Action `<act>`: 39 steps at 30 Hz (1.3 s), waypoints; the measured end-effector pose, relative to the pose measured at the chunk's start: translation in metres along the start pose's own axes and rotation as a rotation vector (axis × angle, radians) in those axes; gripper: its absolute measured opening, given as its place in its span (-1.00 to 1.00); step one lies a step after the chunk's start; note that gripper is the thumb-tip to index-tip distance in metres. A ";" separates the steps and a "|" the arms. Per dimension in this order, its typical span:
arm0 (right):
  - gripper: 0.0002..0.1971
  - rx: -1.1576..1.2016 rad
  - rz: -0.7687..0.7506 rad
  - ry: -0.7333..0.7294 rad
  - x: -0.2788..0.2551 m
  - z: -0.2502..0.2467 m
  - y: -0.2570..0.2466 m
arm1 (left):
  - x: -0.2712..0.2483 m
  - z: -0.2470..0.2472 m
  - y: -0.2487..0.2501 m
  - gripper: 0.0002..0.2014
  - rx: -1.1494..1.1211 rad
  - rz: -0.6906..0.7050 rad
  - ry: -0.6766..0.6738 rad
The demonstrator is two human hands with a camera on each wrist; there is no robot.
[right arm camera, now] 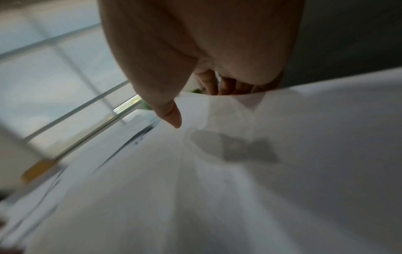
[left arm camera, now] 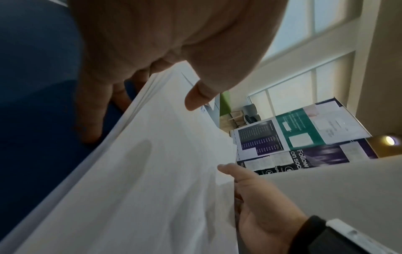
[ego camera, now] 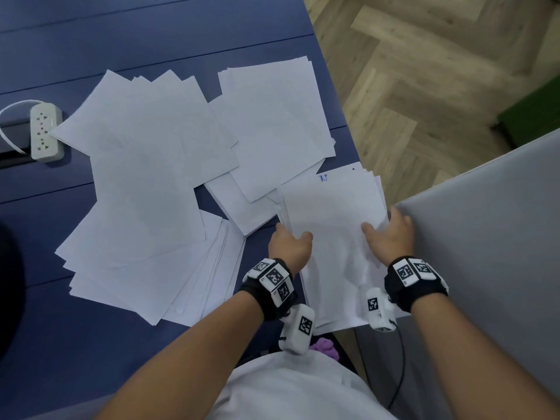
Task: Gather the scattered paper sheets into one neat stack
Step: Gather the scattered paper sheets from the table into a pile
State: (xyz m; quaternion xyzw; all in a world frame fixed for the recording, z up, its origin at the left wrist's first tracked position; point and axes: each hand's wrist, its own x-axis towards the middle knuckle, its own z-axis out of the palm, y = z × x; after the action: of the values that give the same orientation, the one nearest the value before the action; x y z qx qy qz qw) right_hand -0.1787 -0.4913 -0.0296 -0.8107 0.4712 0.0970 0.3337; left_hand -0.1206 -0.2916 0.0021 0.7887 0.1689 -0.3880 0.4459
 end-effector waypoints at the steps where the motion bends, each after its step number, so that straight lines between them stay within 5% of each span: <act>1: -0.33 0.032 0.042 -0.011 0.003 -0.001 -0.001 | 0.003 0.000 0.001 -0.32 0.014 -0.009 -0.009; 4: -0.24 0.052 0.078 -0.019 0.010 0.002 0.002 | 0.008 -0.001 0.004 -0.35 0.010 -0.047 -0.010; 10: -0.38 -0.015 0.065 -0.017 0.004 0.004 -0.007 | 0.017 -0.004 0.006 -0.38 0.058 -0.201 0.052; 16: -0.24 0.003 0.039 -0.011 0.005 0.004 -0.002 | 0.005 0.011 0.000 -0.38 0.102 0.047 0.061; 20: -0.16 0.021 0.072 -0.045 0.002 0.003 0.004 | 0.015 0.007 -0.005 -0.23 -0.090 -0.083 0.082; 22: -0.19 0.028 0.068 -0.046 0.003 0.002 0.005 | 0.017 0.008 -0.004 -0.19 -0.063 -0.131 0.069; 27: -0.51 0.090 0.029 0.009 0.007 0.001 0.003 | 0.020 0.013 -0.004 -0.50 0.089 -0.171 0.034; 32: -0.75 0.066 -0.047 -0.008 0.014 -0.003 -0.008 | 0.013 0.014 -0.010 -0.69 0.064 0.010 0.041; 39: -0.60 0.003 -0.029 0.018 0.016 -0.008 -0.007 | 0.021 0.024 -0.019 -0.45 0.223 -0.072 -0.144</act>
State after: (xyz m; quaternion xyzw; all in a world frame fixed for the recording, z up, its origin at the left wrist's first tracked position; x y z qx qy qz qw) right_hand -0.1652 -0.5055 -0.0281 -0.8177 0.4627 0.0839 0.3321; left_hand -0.1299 -0.3024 -0.0323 0.7971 0.1205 -0.4755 0.3523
